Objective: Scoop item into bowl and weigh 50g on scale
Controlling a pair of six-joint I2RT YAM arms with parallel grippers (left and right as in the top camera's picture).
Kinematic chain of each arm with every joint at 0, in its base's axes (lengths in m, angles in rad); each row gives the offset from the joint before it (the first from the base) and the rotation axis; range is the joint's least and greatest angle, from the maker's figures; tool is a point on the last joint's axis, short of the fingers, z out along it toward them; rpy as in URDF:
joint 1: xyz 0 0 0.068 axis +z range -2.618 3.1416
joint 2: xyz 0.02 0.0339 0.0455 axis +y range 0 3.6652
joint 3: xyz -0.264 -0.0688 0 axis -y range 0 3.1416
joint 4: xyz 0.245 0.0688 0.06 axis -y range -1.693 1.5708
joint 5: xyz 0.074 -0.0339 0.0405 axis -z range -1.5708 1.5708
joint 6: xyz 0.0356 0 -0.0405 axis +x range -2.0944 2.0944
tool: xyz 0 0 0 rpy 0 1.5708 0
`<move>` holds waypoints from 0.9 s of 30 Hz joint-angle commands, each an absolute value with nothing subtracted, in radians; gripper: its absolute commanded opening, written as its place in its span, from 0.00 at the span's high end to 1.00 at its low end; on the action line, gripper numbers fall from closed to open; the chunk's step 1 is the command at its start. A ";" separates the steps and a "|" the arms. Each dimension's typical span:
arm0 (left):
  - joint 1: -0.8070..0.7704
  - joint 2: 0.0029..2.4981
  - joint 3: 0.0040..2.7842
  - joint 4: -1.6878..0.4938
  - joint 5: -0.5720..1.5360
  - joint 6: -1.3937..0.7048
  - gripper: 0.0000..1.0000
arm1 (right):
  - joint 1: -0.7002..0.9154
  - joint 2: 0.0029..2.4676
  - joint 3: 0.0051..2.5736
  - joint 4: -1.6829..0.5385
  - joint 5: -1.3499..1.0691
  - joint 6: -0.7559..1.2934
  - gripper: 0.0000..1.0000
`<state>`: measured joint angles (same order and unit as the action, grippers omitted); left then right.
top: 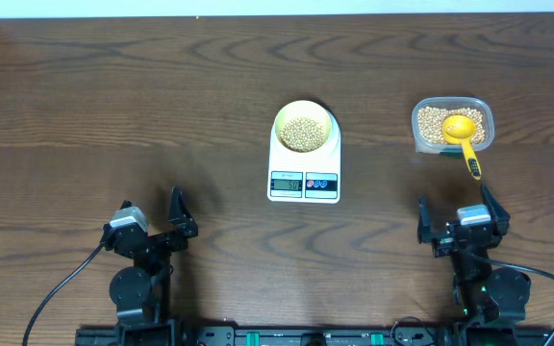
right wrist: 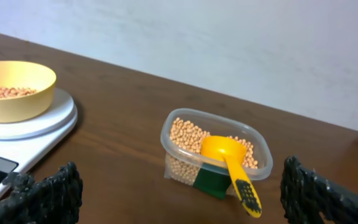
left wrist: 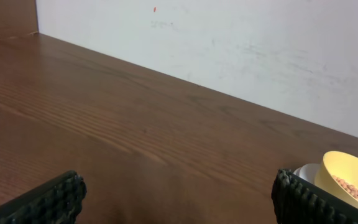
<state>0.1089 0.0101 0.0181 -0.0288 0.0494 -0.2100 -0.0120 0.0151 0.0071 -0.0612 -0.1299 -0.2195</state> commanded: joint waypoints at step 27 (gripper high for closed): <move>0.113 0.004 0.004 -0.070 0.033 -0.212 0.03 | 0.044 0.005 0.006 -0.067 -0.118 -0.225 0.01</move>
